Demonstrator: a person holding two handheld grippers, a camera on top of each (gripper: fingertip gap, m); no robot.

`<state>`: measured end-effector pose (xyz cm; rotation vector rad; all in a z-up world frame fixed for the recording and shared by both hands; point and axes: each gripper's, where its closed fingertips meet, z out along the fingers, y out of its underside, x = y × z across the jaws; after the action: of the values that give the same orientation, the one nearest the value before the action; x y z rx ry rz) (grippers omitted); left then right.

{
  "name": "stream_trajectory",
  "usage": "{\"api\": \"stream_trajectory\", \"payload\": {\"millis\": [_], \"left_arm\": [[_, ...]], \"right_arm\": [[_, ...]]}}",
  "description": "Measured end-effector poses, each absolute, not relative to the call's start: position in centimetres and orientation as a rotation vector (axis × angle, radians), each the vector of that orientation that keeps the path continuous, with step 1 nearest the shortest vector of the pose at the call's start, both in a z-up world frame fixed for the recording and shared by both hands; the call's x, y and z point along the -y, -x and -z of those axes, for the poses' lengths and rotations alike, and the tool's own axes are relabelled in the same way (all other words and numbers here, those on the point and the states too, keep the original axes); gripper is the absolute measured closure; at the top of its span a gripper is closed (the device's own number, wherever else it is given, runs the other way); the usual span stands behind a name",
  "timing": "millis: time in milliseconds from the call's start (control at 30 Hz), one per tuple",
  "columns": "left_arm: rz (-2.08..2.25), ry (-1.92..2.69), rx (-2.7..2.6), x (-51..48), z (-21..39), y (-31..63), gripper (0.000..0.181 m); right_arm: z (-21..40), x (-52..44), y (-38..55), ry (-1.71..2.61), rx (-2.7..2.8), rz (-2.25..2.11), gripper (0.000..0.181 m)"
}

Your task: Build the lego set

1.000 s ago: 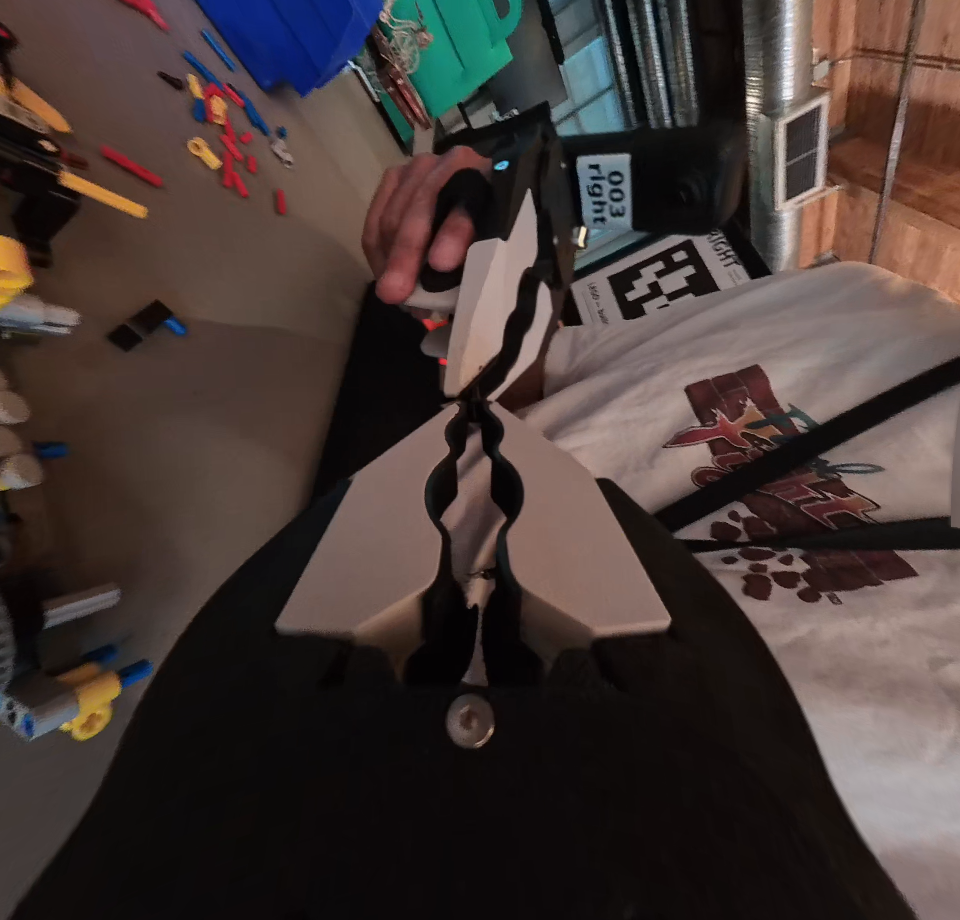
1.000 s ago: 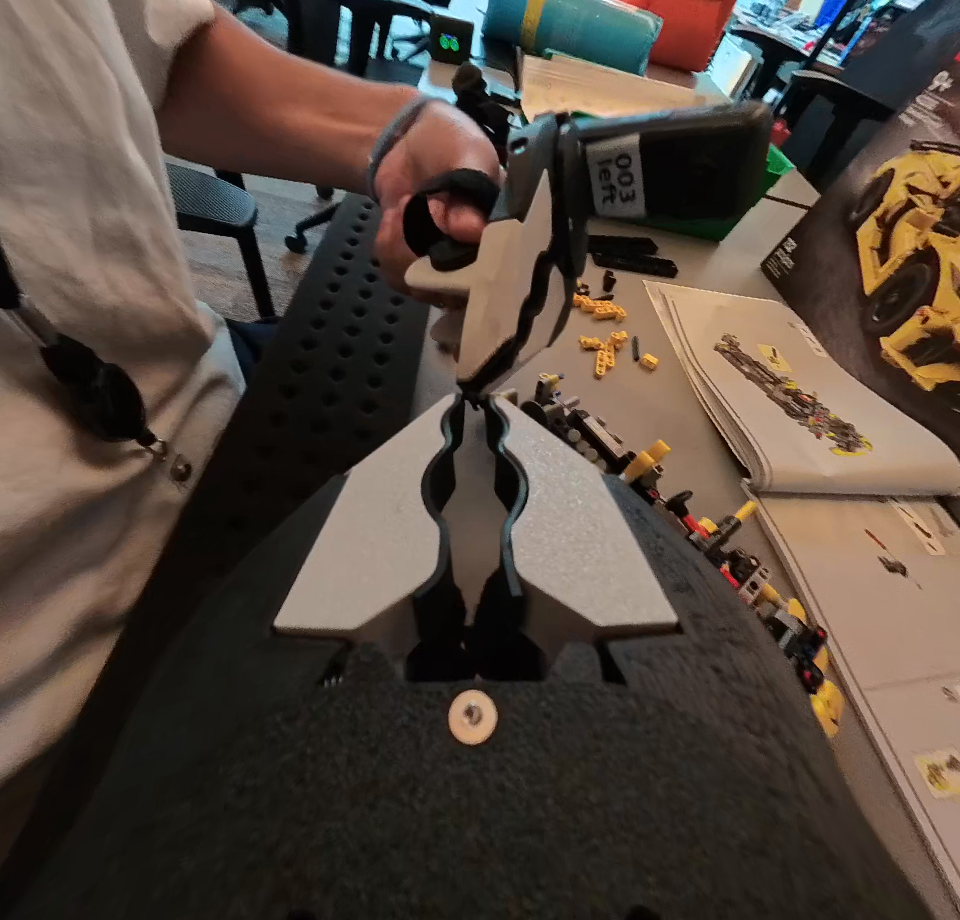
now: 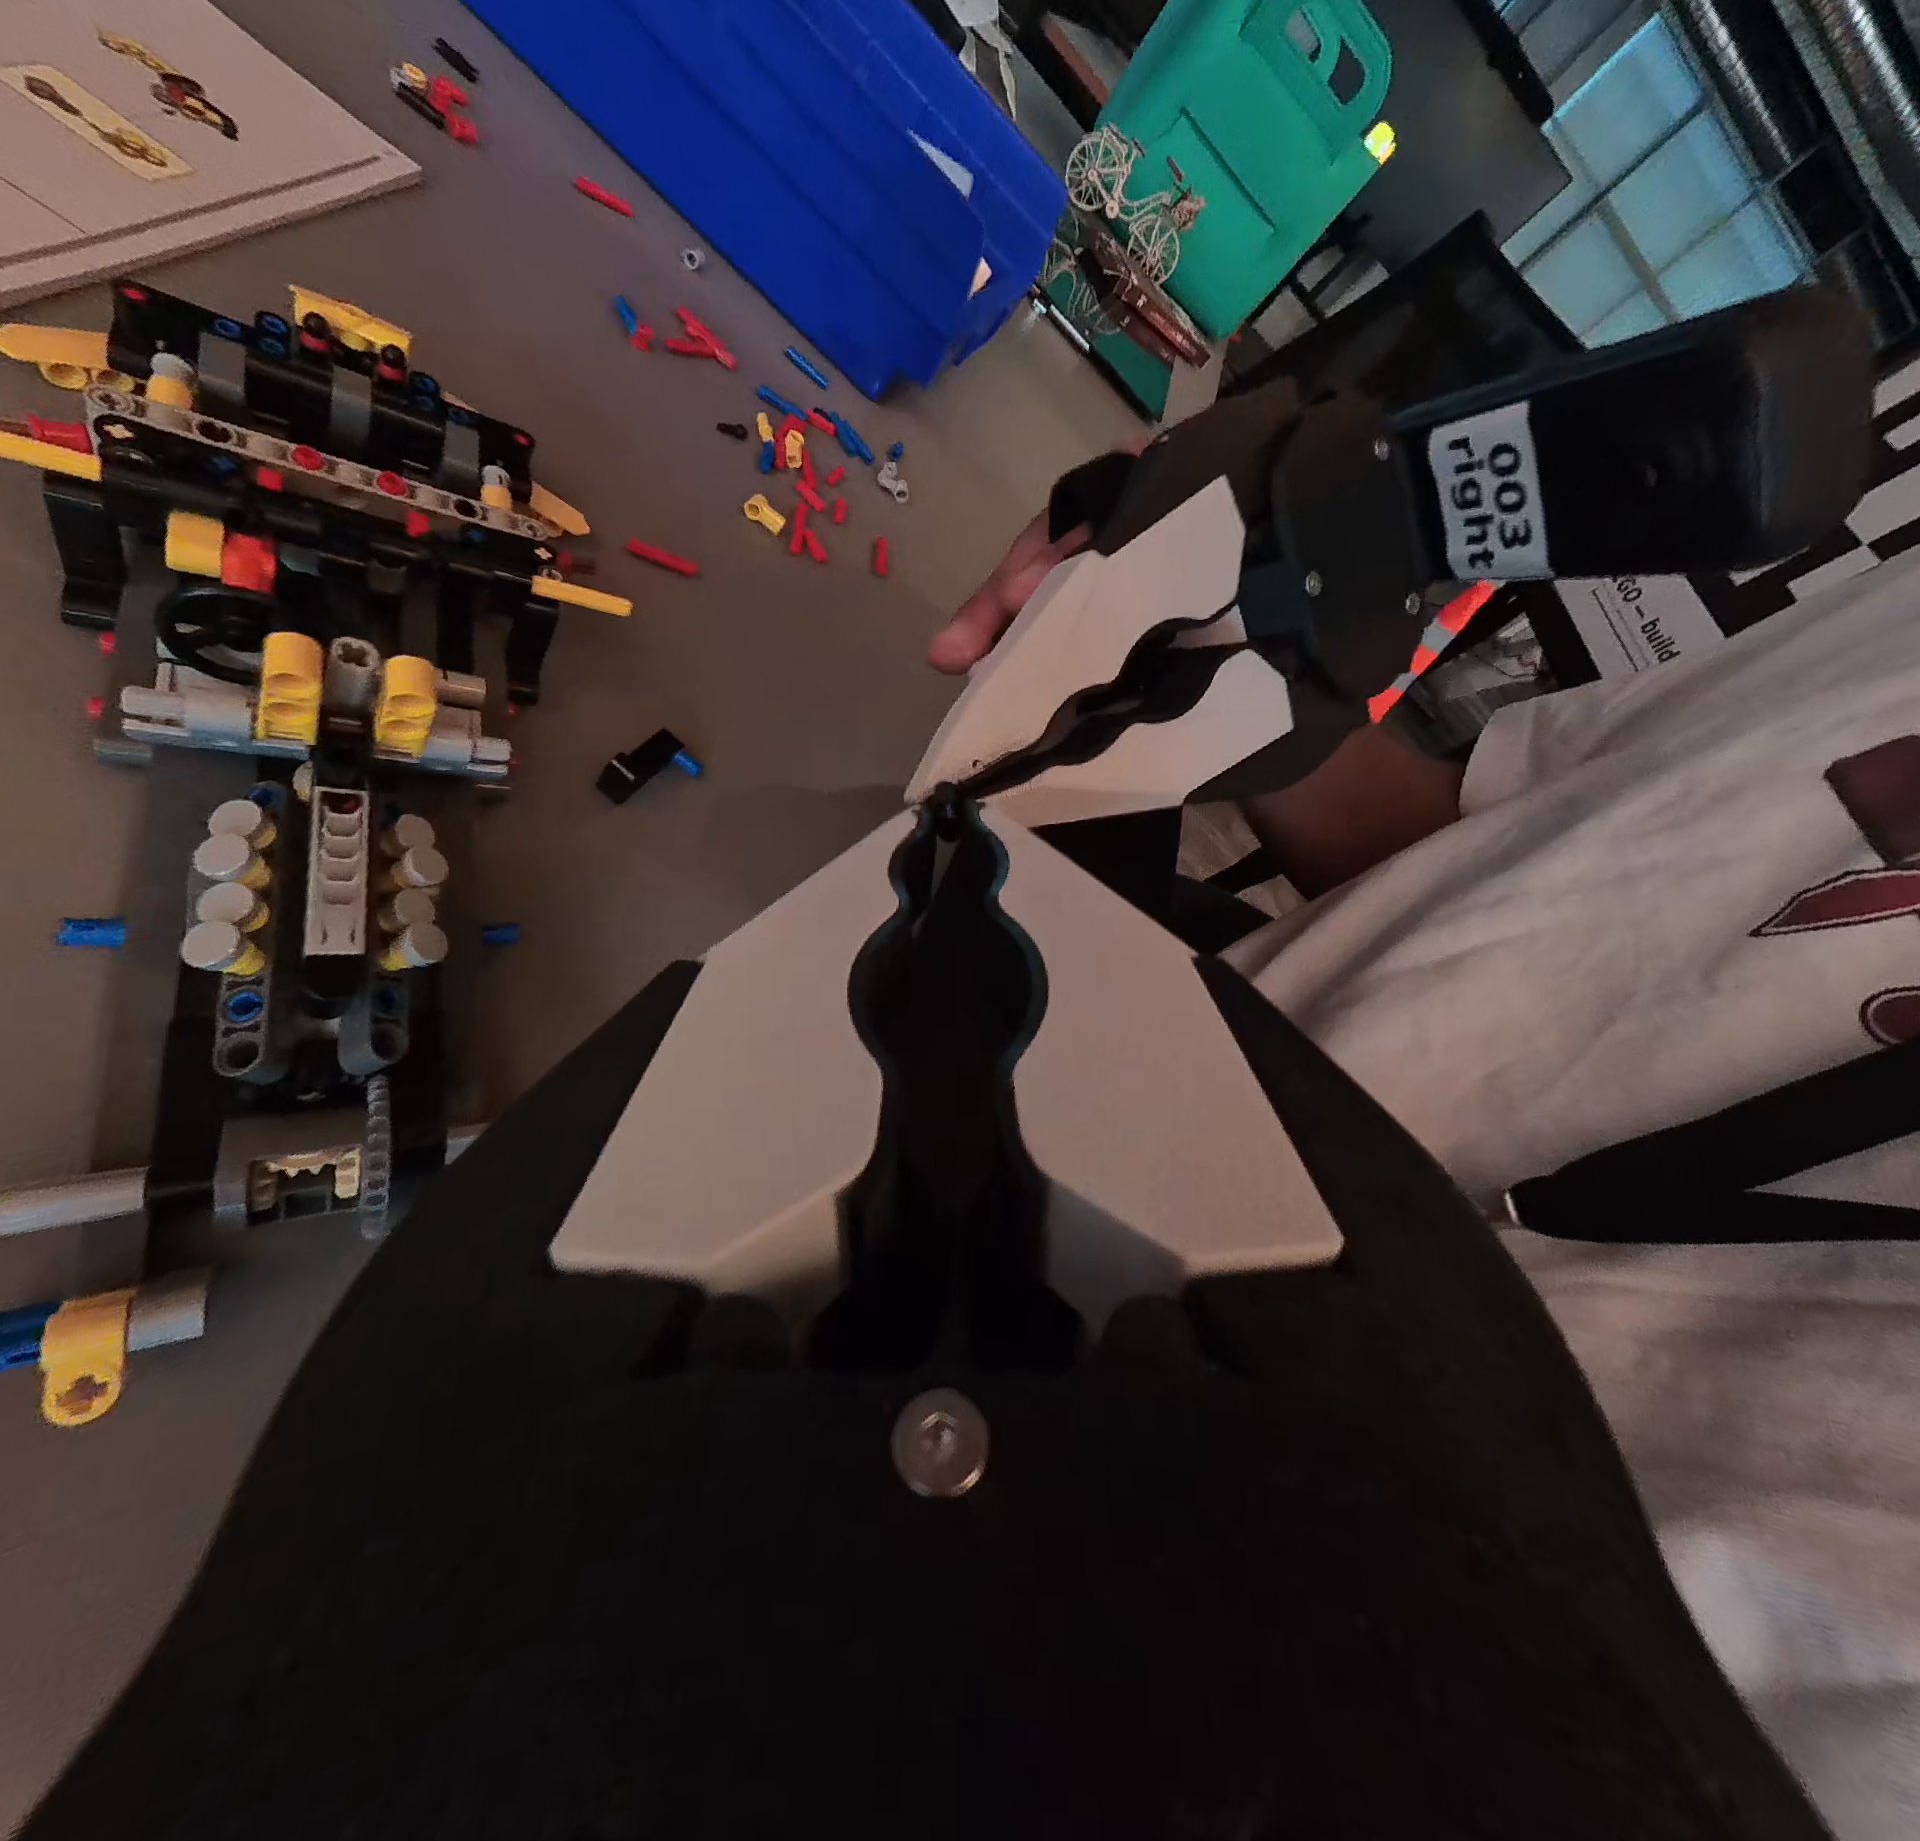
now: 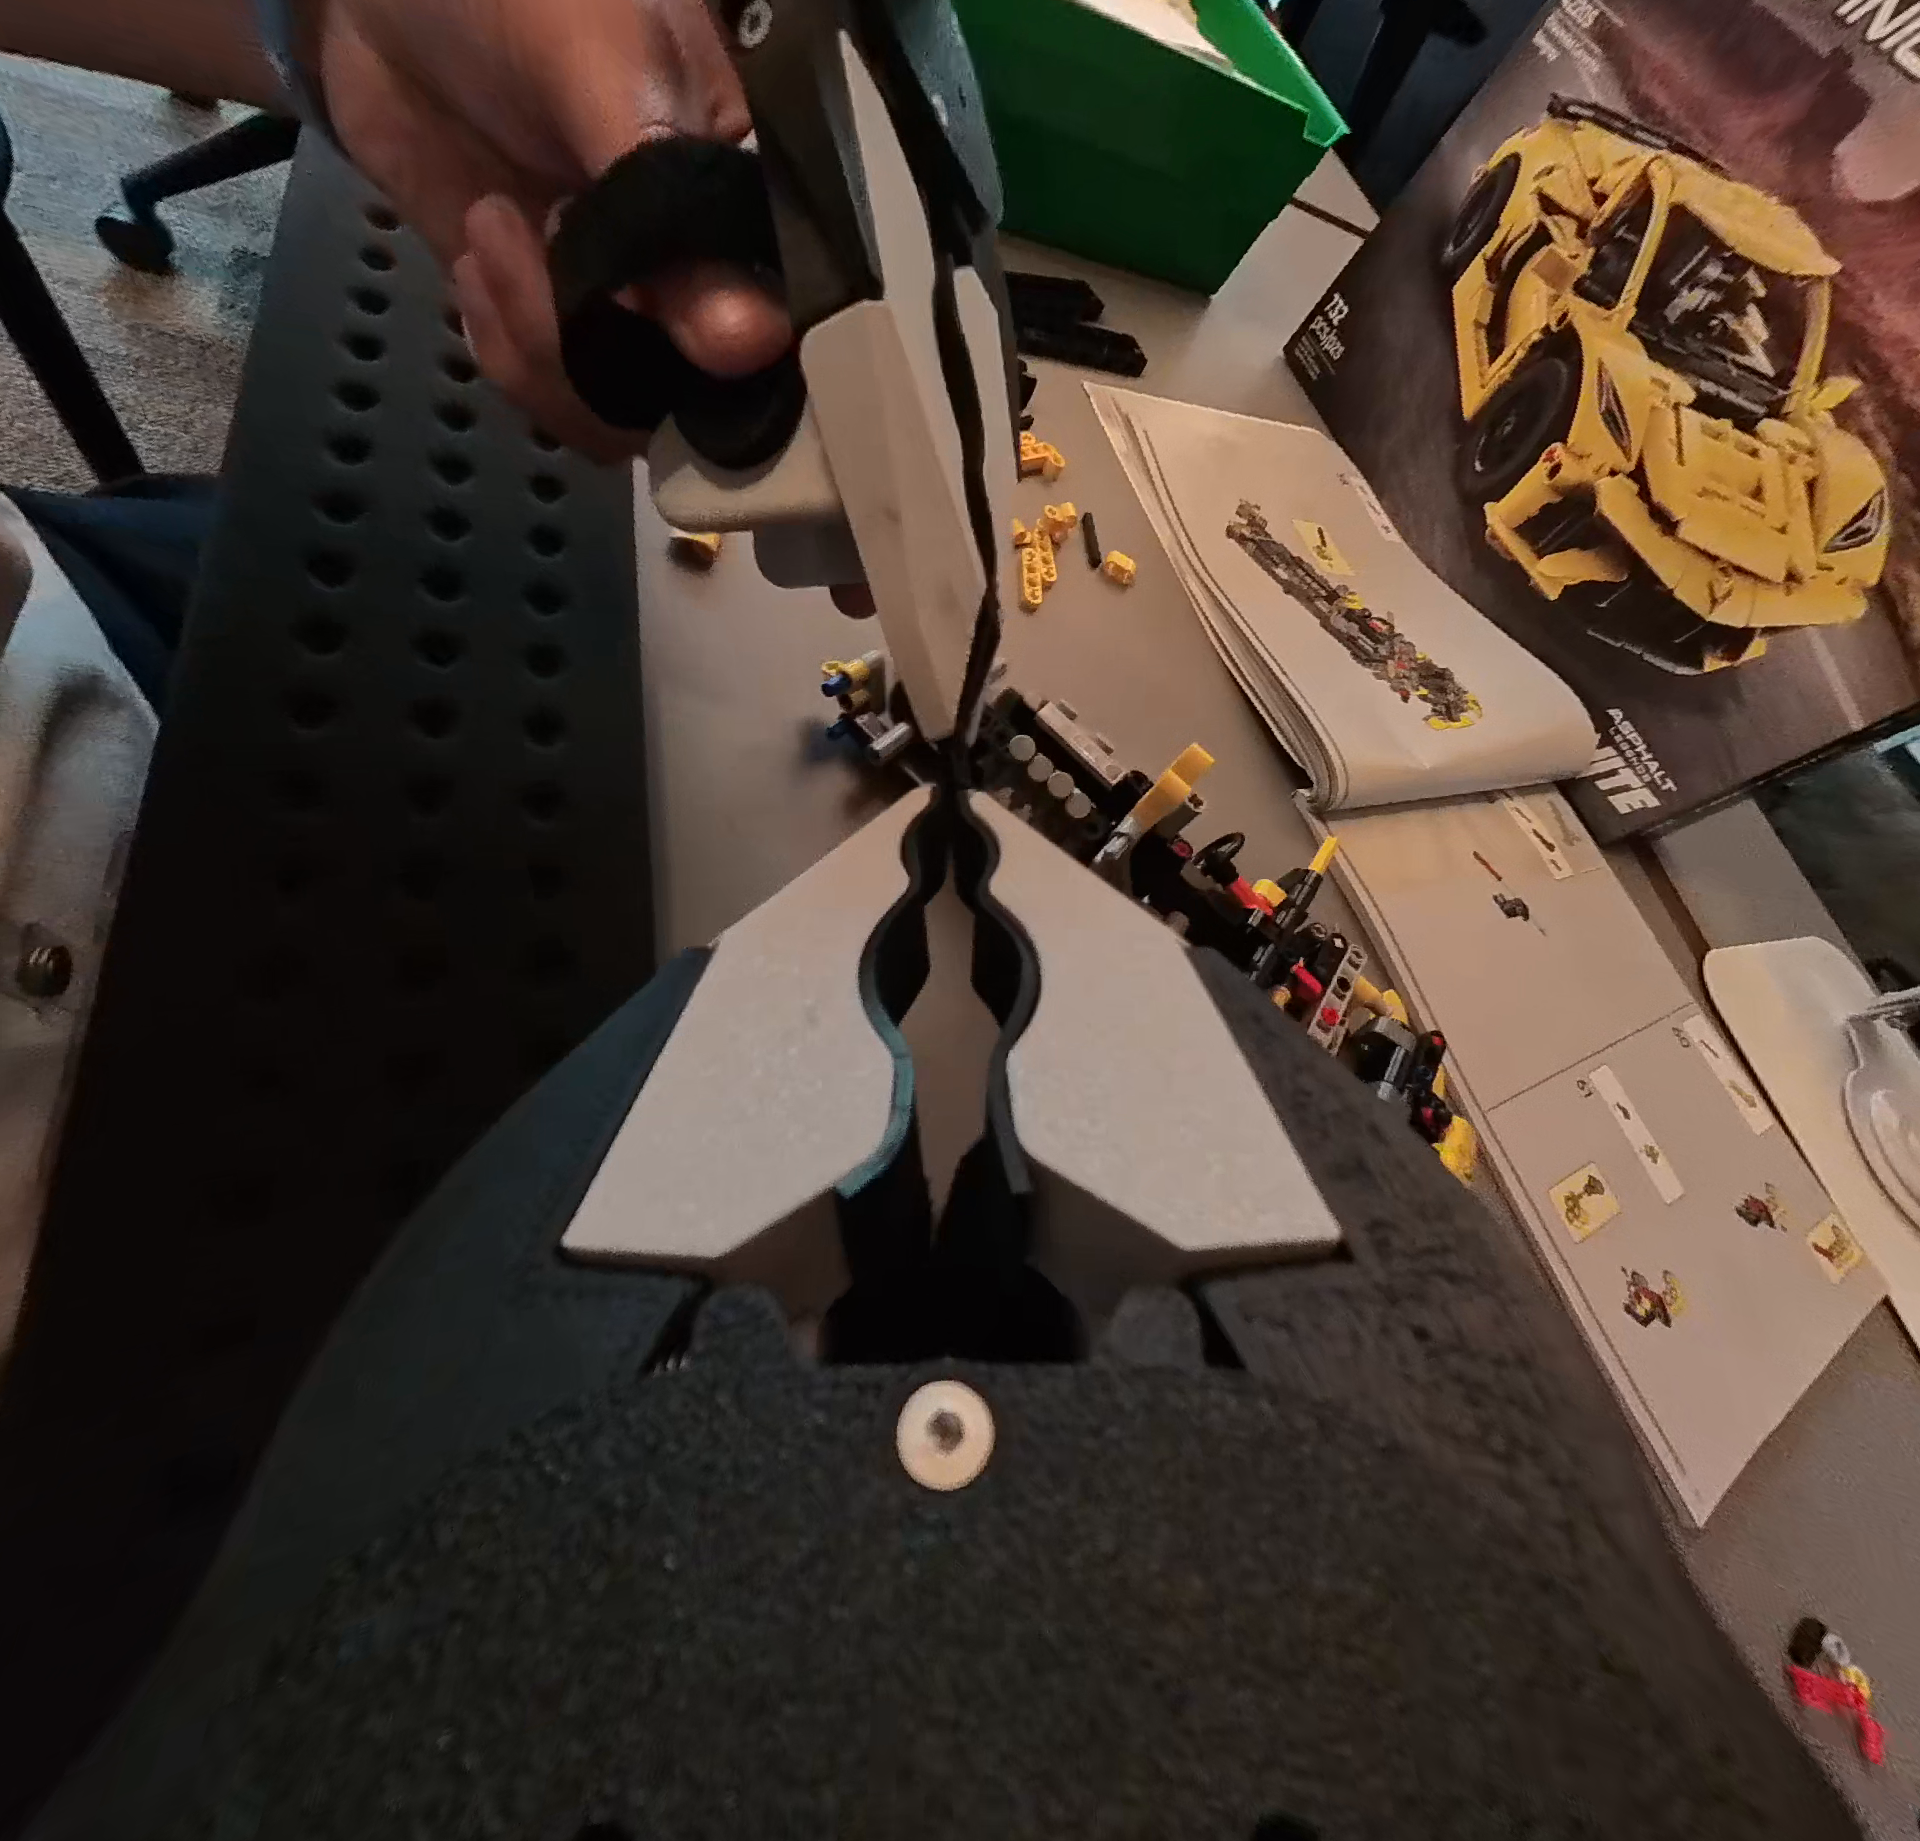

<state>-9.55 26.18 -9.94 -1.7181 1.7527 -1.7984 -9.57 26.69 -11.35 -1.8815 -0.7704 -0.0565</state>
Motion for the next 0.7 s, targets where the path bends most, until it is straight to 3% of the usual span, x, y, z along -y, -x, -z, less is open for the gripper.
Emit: {"api": "stream_trajectory", "payload": {"millis": [700], "left_arm": [[1.364, 1.667, -2.219, -24.6, 13.9, 11.4, 0.176]], "right_arm": [[15.0, -26.3, 11.0, 1.925, 1.108, 0.376, 0.171]]}}
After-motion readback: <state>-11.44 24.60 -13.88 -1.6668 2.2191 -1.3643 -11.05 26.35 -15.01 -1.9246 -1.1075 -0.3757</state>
